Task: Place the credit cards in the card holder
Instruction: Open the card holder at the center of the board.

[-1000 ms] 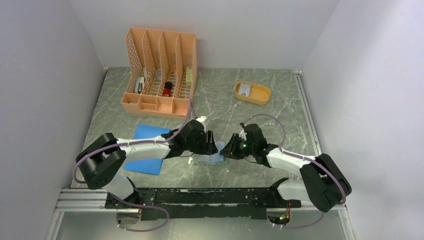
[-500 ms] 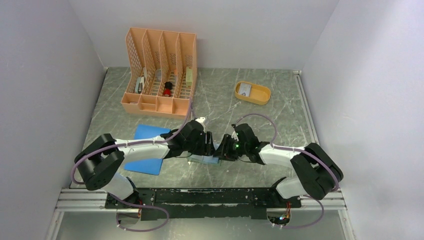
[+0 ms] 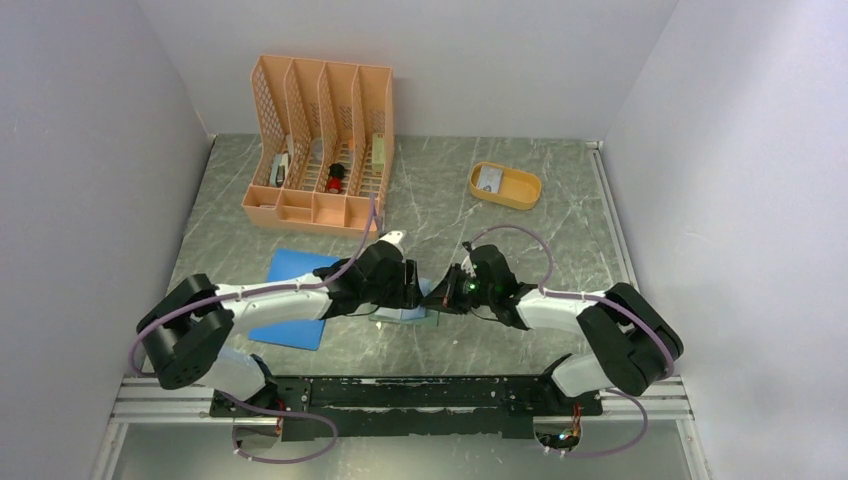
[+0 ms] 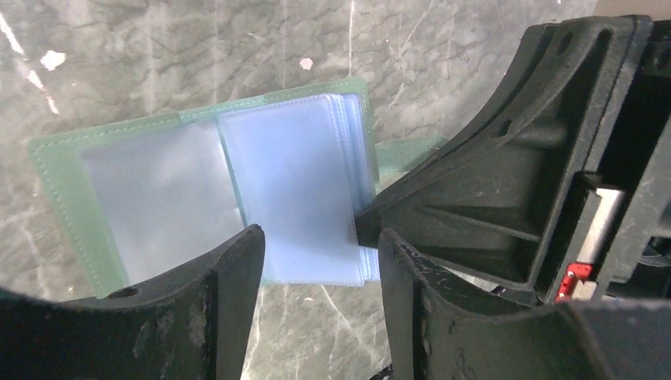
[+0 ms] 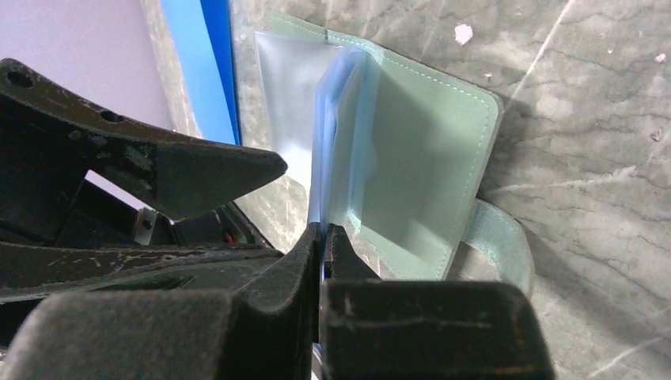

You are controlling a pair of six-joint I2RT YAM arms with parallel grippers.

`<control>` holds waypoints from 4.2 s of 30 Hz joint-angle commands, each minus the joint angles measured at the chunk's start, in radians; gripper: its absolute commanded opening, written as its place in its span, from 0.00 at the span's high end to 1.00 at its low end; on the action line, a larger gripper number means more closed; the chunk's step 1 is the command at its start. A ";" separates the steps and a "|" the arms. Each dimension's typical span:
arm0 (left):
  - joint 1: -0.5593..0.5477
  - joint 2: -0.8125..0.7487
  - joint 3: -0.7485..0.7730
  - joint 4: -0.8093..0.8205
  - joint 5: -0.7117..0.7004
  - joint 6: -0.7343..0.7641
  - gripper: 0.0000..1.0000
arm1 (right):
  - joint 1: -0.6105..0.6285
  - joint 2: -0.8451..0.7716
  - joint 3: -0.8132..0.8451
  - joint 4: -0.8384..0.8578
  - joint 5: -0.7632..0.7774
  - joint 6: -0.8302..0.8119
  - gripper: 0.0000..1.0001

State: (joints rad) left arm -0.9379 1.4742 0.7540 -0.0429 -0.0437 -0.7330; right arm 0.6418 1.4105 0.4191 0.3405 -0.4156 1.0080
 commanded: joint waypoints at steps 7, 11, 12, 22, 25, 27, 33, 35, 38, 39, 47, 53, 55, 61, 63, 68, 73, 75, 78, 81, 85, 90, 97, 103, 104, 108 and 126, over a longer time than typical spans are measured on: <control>-0.002 -0.193 -0.042 -0.073 -0.117 0.023 0.40 | 0.016 -0.071 0.087 -0.209 0.111 -0.062 1.00; -0.002 -0.255 -0.089 -0.050 -0.122 0.027 0.40 | 0.033 -0.105 0.153 -0.394 0.204 -0.132 1.00; -0.002 -0.259 -0.098 -0.036 -0.116 0.025 0.40 | 0.039 -0.105 0.163 -0.416 0.217 -0.142 1.00; 0.000 -0.140 -0.062 0.072 -0.004 0.026 0.38 | 0.096 -0.058 0.199 -0.435 0.260 -0.136 1.00; -0.002 -0.116 -0.061 0.122 0.052 0.050 0.38 | 0.096 -0.062 0.189 -0.431 0.259 -0.128 1.00; -0.002 -0.103 -0.062 0.137 0.076 0.062 0.37 | 0.096 -0.066 0.187 -0.428 0.256 -0.124 1.00; -0.016 -0.087 -0.066 0.146 0.112 0.103 0.36 | 0.096 -0.072 0.192 -0.429 0.249 -0.120 1.00; -0.034 -0.092 -0.063 0.128 0.093 0.120 0.35 | 0.096 -0.073 0.194 -0.428 0.247 -0.119 1.00; -0.052 -0.080 -0.053 0.094 0.071 0.147 0.34 | 0.096 -0.074 0.194 -0.422 0.243 -0.117 1.00; -0.057 -0.071 -0.047 0.081 0.062 0.153 0.34 | 0.096 -0.074 0.194 -0.420 0.240 -0.117 1.00; -0.080 0.007 0.020 0.008 -0.041 0.155 0.35 | 0.096 -0.074 0.189 -0.407 0.228 -0.111 1.00; -0.081 0.064 0.059 -0.037 -0.094 0.157 0.42 | 0.096 -0.078 0.188 -0.409 0.227 -0.112 1.00; -0.081 0.069 0.058 -0.043 -0.107 0.150 0.47 | 0.096 -0.080 0.189 -0.409 0.226 -0.112 1.00; -0.081 0.054 0.048 -0.066 -0.153 0.132 0.70 | 0.096 -0.085 0.191 -0.416 0.232 -0.115 1.00; -0.081 0.052 0.046 -0.080 -0.175 0.124 0.77 | 0.096 -0.088 0.189 -0.421 0.240 -0.118 1.00; -0.080 0.051 0.028 -0.115 -0.239 0.086 0.93 | 0.096 -0.097 0.163 -0.430 0.263 -0.120 1.00; -0.077 0.039 -0.013 -0.102 -0.264 0.040 0.95 | 0.096 -0.127 0.123 -0.469 0.303 -0.117 1.00; -0.075 0.048 -0.022 -0.093 -0.253 0.031 0.95 | 0.095 -0.150 0.122 -0.505 0.325 -0.129 0.96; -0.075 0.058 -0.027 -0.081 -0.236 0.017 0.95 | 0.096 -0.201 0.133 -0.570 0.365 -0.152 0.75; -0.075 0.058 -0.035 -0.065 -0.225 0.000 0.95 | 0.096 -0.278 0.156 -0.622 0.375 -0.169 0.66; -0.075 0.054 -0.039 -0.057 -0.213 -0.012 0.95 | 0.102 -0.338 0.191 -0.628 0.326 -0.181 0.65; -0.075 0.041 -0.048 -0.046 -0.200 -0.034 0.95 | 0.120 -0.273 0.190 -0.482 0.214 -0.128 0.66; -0.075 0.024 -0.091 0.006 -0.173 -0.079 0.95 | 0.121 -0.078 0.123 -0.206 0.215 -0.016 0.67; -0.075 0.018 -0.101 0.018 -0.151 -0.090 0.93 | 0.121 0.095 0.102 -0.148 0.224 -0.043 0.68; -0.076 0.012 -0.101 0.014 -0.157 -0.087 0.91 | 0.121 0.105 0.091 -0.141 0.226 -0.040 0.68; -0.073 -0.033 -0.099 -0.015 -0.180 -0.085 0.76 | 0.120 0.123 0.062 -0.135 0.244 -0.053 0.69; -0.073 -0.256 -0.018 -0.056 -0.097 0.068 0.49 | 0.121 0.112 0.097 -0.227 0.304 -0.152 0.69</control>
State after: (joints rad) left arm -1.0115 1.1584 0.6827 -0.2100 -0.2714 -0.7479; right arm 0.7624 1.4975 0.5171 0.2211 -0.1867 0.9176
